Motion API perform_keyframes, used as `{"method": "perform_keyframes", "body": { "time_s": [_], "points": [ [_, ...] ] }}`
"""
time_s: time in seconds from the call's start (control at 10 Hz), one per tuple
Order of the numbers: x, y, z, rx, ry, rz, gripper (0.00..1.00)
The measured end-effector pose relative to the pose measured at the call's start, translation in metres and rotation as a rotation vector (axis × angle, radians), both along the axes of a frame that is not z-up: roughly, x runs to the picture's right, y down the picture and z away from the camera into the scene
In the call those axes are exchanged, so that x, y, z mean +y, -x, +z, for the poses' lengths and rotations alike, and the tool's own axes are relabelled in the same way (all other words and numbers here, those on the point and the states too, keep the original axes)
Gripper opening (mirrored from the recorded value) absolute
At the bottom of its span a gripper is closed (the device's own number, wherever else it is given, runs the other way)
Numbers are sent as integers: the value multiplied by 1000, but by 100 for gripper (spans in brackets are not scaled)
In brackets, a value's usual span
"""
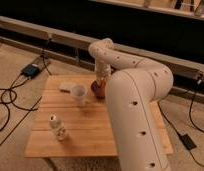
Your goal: Place the pepper in the ceramic bowl
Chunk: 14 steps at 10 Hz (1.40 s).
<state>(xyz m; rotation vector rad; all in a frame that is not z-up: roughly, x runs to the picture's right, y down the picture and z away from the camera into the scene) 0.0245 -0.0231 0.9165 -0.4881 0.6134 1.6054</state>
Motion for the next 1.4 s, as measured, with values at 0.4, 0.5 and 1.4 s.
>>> {"method": "perform_keyframes", "body": {
  "time_s": [0.4, 0.5, 1.4],
  "points": [
    [-4, 3, 7, 0, 1, -3, 75],
    [-7, 3, 7, 1, -2, -3, 80],
    [-12, 9, -11, 0, -26, -4, 80]
  ]
}}
